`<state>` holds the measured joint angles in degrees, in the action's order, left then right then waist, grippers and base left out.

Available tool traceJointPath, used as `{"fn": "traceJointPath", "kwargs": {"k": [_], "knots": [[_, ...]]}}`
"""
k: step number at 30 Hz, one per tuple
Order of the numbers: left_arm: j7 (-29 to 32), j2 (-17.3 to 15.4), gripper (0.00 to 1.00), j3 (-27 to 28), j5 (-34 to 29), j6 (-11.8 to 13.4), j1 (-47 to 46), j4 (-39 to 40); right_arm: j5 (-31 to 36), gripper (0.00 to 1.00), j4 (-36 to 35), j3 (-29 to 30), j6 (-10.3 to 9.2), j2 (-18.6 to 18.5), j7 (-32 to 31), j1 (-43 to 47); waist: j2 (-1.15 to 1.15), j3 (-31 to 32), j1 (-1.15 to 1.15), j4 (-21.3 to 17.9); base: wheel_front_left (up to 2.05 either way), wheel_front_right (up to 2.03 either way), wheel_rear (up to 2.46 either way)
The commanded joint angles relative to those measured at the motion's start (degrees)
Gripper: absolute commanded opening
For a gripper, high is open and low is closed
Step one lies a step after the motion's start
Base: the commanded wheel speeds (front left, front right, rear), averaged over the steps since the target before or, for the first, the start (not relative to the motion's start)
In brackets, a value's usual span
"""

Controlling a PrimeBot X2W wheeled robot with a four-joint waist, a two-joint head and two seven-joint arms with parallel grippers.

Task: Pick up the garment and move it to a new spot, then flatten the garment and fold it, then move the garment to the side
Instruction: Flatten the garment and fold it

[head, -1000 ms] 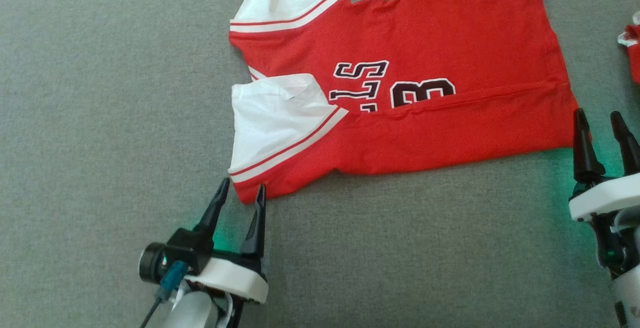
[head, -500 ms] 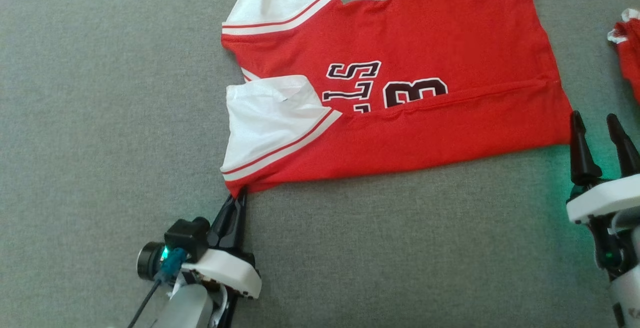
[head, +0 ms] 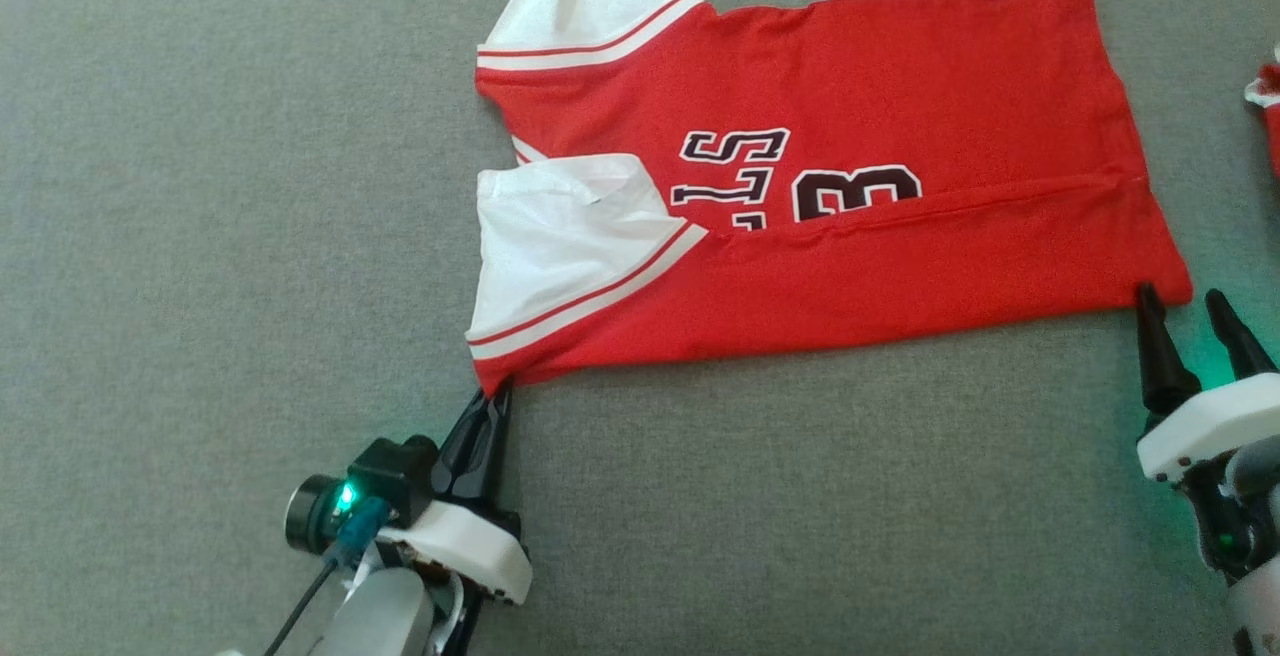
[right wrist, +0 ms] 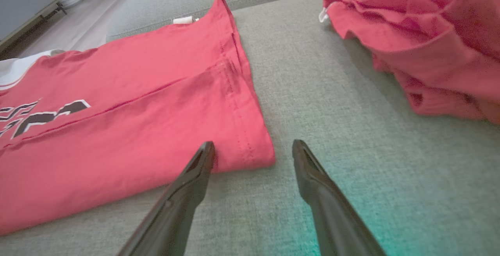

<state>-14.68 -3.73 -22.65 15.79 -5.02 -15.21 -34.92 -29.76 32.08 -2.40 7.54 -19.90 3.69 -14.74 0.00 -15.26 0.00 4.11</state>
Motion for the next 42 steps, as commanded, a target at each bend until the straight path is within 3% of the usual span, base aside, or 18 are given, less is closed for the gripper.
{"fn": "traceJointPath", "kwargs": {"k": [1,7,8,10,11,12,20,29,42], "knots": [[-0.2,-1.3,0.0,1.3,0.0,0.1,-0.5,1.6,0.0,1.0,-0.9,-0.3,-0.05,-0.9,-0.3,-0.4,0.0,0.0,0.0,0.2,0.0,0.0,0.0],[-0.2,-1.3,0.0,0.9,0.2,0.4,-0.2,2.8,-0.2,1.0,0.3,-0.2,-0.05,-0.7,-1.9,-1.3,0.0,0.1,0.0,0.9,0.0,0.0,0.0],[-0.2,-1.4,0.0,0.9,0.2,0.4,-0.2,3.0,-0.3,0.96,0.5,-0.2,-0.05,-0.7,-2.1,-1.4,0.0,0.2,0.0,0.9,0.0,0.0,0.0],[-0.2,-1.5,0.0,0.7,0.3,0.5,0.0,3.3,-0.8,0.42,0.8,-0.3,-0.05,-0.7,-2.6,-1.7,0.0,0.1,0.0,1.0,0.0,0.0,0.0],[-0.2,-1.5,0.0,0.7,0.3,0.5,0.0,3.5,-1.0,0.03,0.8,-0.3,-0.05,-0.8,-2.8,-1.9,0.0,0.0,0.0,1.1,0.0,0.0,0.0],[-0.2,-1.5,0.0,0.6,0.3,0.5,0.0,3.6,-1.2,0.0,0.9,-0.3,-0.05,-0.8,-2.9,-2.0,0.0,-0.1,0.0,1.2,0.0,0.0,0.0],[-0.2,-2.1,0.0,0.0,0.6,0.6,0.9,4.0,-3.1,0.0,0.2,-1.6,-0.05,-2.0,-2.3,-0.7,0.0,1.3,0.0,1.2,0.0,0.0,0.0],[0.4,-3.9,0.0,-0.7,1.3,1.3,8.5,7.4,-5.9,0.0,-2.7,-2.6,-0.05,-2.7,-1.3,7.0,0.0,6.6,0.0,0.5,0.0,0.0,0.0],[5.2,-7.6,0.0,-2.9,1.3,2.5,18.8,16.8,-6.2,0.0,-9.9,2.3,-0.05,-3.2,-2.7,20.1,0.0,10.7,0.0,0.2,0.0,0.0,0.0]]}}
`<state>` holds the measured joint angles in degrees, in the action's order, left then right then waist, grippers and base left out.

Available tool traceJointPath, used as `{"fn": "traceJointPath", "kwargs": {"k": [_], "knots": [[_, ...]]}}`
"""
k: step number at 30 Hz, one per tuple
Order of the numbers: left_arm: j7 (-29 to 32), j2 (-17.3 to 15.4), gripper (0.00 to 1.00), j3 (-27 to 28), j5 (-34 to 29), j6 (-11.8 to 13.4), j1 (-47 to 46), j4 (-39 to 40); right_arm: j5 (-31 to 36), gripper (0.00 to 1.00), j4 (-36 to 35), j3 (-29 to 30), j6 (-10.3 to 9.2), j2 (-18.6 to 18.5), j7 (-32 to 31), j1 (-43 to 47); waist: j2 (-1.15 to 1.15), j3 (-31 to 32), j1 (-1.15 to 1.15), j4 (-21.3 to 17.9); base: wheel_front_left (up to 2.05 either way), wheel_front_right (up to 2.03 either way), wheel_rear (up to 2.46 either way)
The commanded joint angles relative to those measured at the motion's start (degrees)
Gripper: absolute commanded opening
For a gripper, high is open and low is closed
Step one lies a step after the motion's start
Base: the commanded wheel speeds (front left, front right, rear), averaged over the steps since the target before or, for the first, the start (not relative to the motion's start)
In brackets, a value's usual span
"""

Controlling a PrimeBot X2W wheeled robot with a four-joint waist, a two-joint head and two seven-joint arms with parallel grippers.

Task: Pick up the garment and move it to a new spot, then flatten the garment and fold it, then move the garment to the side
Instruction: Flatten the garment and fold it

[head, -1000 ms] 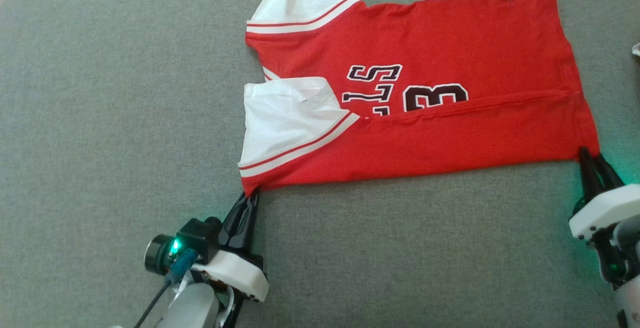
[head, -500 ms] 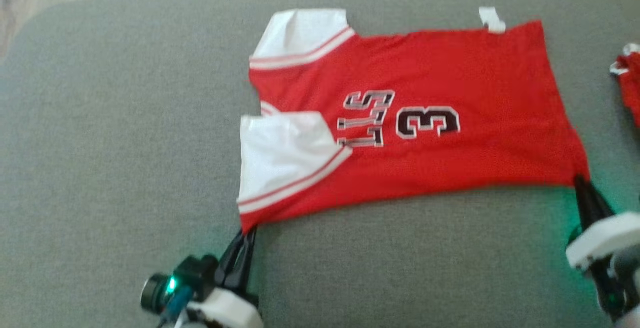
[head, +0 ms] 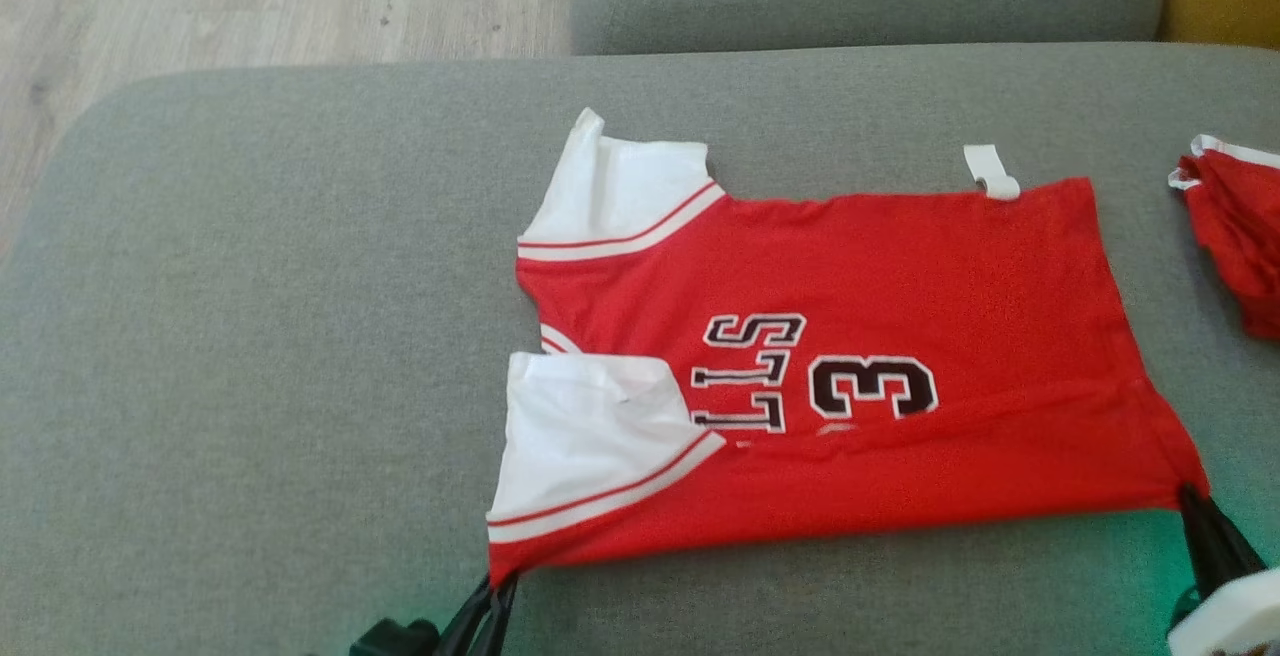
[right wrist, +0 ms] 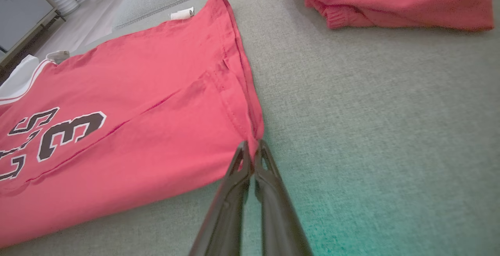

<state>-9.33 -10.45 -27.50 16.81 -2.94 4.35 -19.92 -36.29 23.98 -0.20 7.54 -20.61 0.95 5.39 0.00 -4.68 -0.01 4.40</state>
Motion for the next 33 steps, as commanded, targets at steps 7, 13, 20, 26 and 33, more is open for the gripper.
{"fn": "traceJointPath", "kwargs": {"k": [7,13,20,26,33], "knots": [[3.8,-2.7,0.0,1.3,1.2,0.9,2.7,7.0,1.8,0.0,-5.8,3.0,-0.05,-1.4,-2.8,3.7,0.0,1.1,0.01,-0.6,0.0,0.0,0.0],[6.1,-2.7,0.0,1.3,2.3,1.2,2.7,8.0,2.8,0.0,-6.9,4.3,-0.05,-0.1,-5.0,4.6,0.0,0.2,0.01,-0.7,0.0,0.0,0.0],[6.8,-2.5,1.0,1.8,2.4,2.5,1.2,8.4,4.9,1.0,-8.4,6.5,-0.05,0.9,-4.7,4.1,0.0,-1.4,0.01,-1.0,0.0,0.0,0.0],[9.6,-2.0,1.0,4.5,4.1,4.7,-2.8,16.1,6.7,1.0,-12.0,7.2,-0.05,1.8,-4.0,2.9,0.0,-3.6,0.01,-2.0,0.0,0.0,0.0],[18.5,-7.0,1.0,6.4,2.7,2.0,-17.6,20.3,8.0,1.0,-15.7,4.9,-0.05,1.8,-4.8,-0.5,0.0,-8.0,0.01,-4.3,0.0,0.0,0.0]]}}
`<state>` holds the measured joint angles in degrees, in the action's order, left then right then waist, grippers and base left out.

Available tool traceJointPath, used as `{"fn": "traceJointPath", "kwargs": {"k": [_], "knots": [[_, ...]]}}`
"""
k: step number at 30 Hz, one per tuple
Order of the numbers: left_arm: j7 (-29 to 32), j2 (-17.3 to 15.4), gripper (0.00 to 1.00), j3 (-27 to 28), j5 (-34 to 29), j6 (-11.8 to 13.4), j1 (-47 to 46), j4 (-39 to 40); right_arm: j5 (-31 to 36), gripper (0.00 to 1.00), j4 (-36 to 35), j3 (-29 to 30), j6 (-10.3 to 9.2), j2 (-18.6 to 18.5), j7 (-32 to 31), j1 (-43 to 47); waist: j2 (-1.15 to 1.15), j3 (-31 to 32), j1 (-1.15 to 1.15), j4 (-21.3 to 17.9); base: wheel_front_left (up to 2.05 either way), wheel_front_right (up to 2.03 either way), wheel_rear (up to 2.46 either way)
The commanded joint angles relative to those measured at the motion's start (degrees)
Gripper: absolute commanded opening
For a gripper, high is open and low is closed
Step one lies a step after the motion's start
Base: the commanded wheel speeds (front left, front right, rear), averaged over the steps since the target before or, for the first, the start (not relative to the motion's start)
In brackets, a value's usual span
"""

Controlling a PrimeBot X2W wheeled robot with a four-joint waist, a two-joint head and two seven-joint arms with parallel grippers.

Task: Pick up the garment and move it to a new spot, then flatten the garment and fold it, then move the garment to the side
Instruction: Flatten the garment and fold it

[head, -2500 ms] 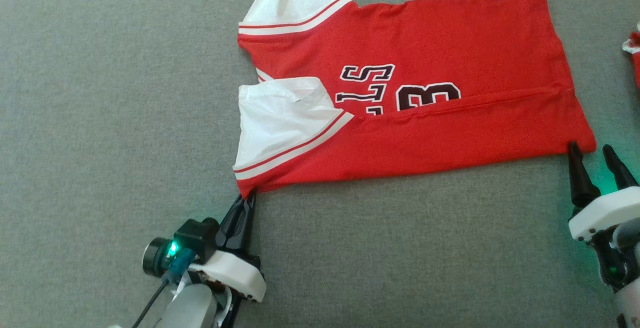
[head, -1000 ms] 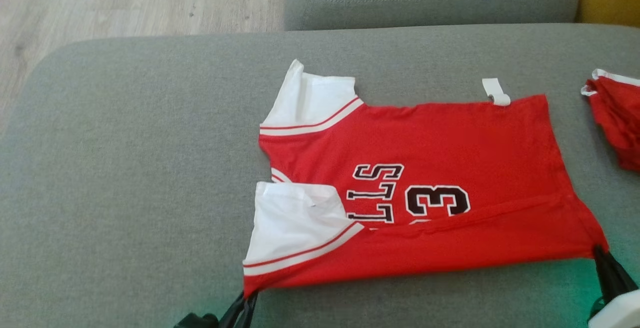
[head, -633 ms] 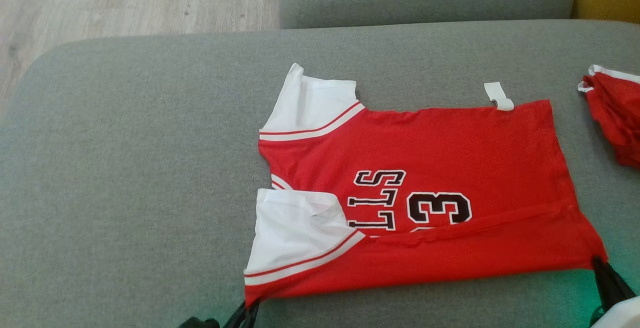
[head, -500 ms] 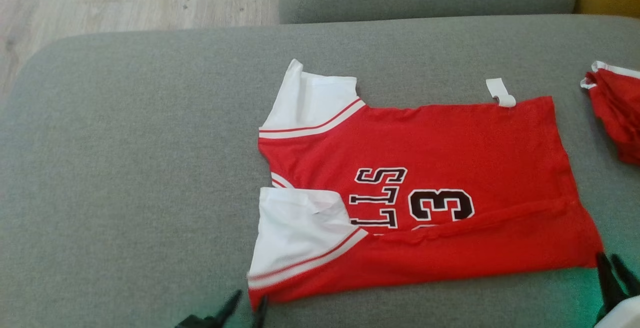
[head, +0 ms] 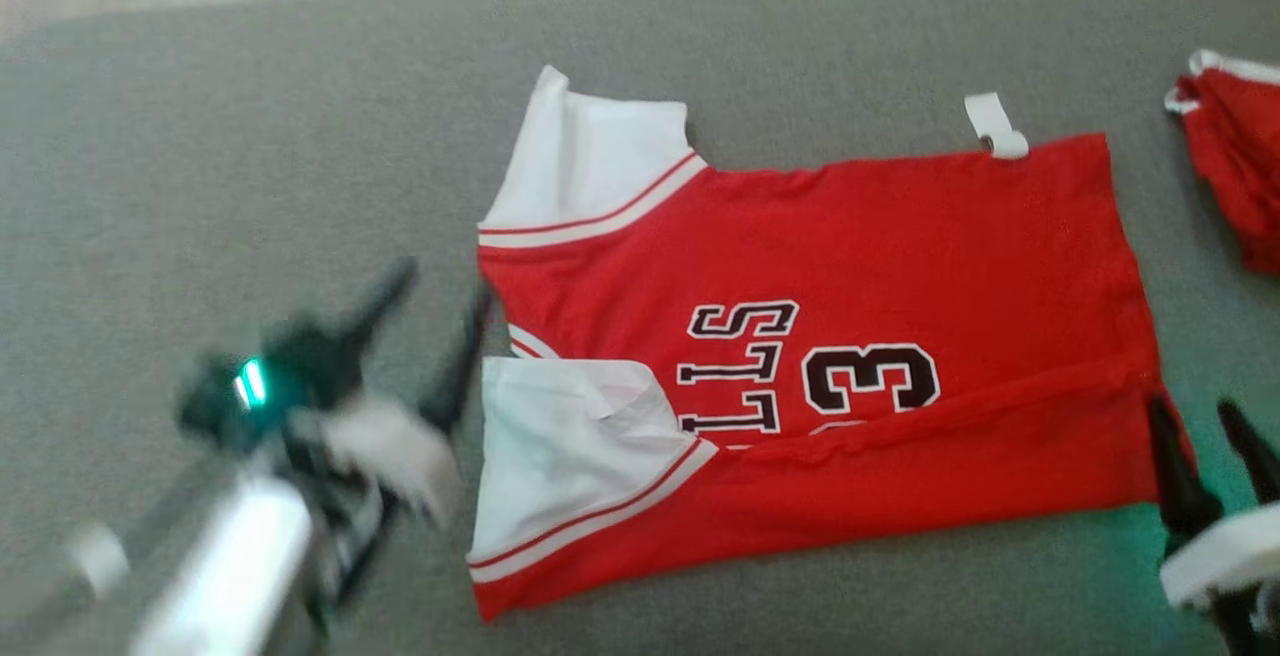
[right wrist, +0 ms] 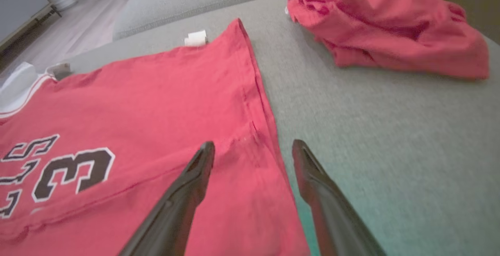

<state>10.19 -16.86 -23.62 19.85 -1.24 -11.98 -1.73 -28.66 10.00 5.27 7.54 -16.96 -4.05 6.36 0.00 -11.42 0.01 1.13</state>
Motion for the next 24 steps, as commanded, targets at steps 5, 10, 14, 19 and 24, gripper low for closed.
{"fn": "traceJointPath", "kwargs": {"k": [5,10,14,19,24], "knots": [[9.6,-4.4,1.0,3.2,0.1,-3.5,-18.4,-0.5,0.4,1.0,-3.7,-1.8,-0.05,-2.6,0.0,-5.2,0.0,-6.5,-0.01,-3.3,0.0,0.0,0.0],[18.4,-5.9,1.0,1.8,4.6,-5.7,-33.1,-7.8,0.4,1.0,-4.5,-3.3,-0.05,-2.7,-0.2,-8.2,0.0,-10.9,-0.01,-6.0,0.0,0.0,0.0],[22.7,-7.7,1.0,-0.6,6.3,-6.1,-39.9,-14.5,0.4,1.0,-3.5,-4.7,-0.05,-1.9,0.1,-10.4,0.0,-13.1,-0.01,-8.7,0.0,0.0,0.0],[26.4,-8.2,1.0,-1.9,11.6,-6.2,-44.1,-20.5,0.2,1.0,-2.1,-5.8,-0.05,-1.0,1.1,-12.0,0.0,-15.0,-0.01,-10.9,0.0,0.0,0.0],[27.7,-9.8,1.0,-3.2,14.5,-6.2,-45.9,-23.4,-0.3,1.0,-0.9,-6.0,-0.05,-1.0,2.2,-12.4,0.0,-16.2,-0.01,-12.0,0.0,0.0,0.0]]}}
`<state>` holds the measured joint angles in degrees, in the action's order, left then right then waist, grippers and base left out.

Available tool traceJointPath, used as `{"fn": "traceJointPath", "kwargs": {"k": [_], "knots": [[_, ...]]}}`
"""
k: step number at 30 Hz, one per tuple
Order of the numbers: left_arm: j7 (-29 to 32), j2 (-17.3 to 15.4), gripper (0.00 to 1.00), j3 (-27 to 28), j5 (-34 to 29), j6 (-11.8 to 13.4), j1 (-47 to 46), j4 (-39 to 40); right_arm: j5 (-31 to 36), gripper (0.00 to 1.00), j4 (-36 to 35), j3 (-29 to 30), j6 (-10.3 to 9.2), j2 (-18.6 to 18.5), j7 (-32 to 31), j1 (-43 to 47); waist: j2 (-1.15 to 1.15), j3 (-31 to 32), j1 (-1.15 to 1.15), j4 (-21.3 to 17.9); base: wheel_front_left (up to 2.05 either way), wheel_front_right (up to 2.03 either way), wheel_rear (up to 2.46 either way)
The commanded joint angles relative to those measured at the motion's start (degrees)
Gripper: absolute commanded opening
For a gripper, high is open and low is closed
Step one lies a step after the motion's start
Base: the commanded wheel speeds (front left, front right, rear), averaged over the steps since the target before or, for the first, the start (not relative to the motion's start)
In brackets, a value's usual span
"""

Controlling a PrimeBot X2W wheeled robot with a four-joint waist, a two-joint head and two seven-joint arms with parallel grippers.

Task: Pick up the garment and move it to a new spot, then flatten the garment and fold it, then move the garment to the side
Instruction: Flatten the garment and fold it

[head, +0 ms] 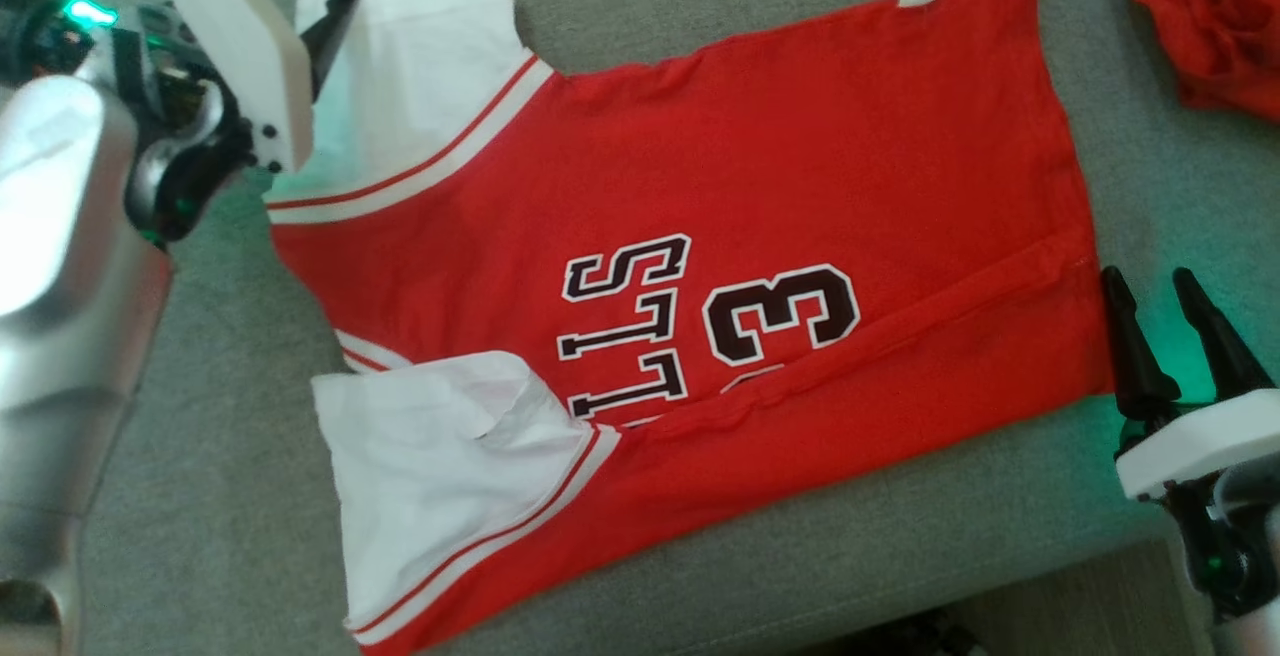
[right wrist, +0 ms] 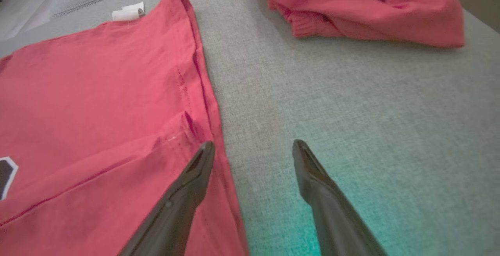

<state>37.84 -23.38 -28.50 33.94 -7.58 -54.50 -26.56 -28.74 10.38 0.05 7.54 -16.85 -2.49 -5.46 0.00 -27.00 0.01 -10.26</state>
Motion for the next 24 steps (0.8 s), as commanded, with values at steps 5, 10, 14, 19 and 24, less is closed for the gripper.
{"fn": "traceJointPath", "kwargs": {"k": [5,10,14,19,24], "knots": [[-0.9,-4.3,1.0,0.3,1.4,0.1,-4.5,-0.9,-0.6,1.0,-0.2,-0.8,-0.05,-1.5,1.5,-0.9,0.0,-1.2,-0.01,-0.9,0.0,0.0,0.0],[-1.7,-4.9,1.0,-0.8,2.1,0.1,-5.2,-2.0,-0.5,1.0,0.4,-1.1,-0.05,-1.6,1.7,-1.3,0.0,-1.1,-0.01,-1.1,0.0,0.0,0.0],[-1.1,-5.4,1.0,-1.9,3.0,0.1,-6.0,-2.6,-0.5,1.0,0.7,-1.4,-0.05,-1.8,1.9,-1.6,0.0,-1.1,-0.01,-1.3,0.0,0.0,0.0],[-0.7,-5.9,0.82,-2.7,4.2,0.1,-6.5,-2.6,-0.7,1.0,1.0,-1.4,-0.05,-2.0,2.1,-1.5,0.0,-1.1,-0.01,-1.5,0.0,0.0,0.0],[-0.5,-6.4,0.38,-3.6,5.2,0.1,-6.7,-2.9,-0.8,1.0,1.4,-1.7,-0.05,-2.0,2.3,-1.6,0.0,-1.0,-0.01,-1.9,0.0,0.0,0.0]]}}
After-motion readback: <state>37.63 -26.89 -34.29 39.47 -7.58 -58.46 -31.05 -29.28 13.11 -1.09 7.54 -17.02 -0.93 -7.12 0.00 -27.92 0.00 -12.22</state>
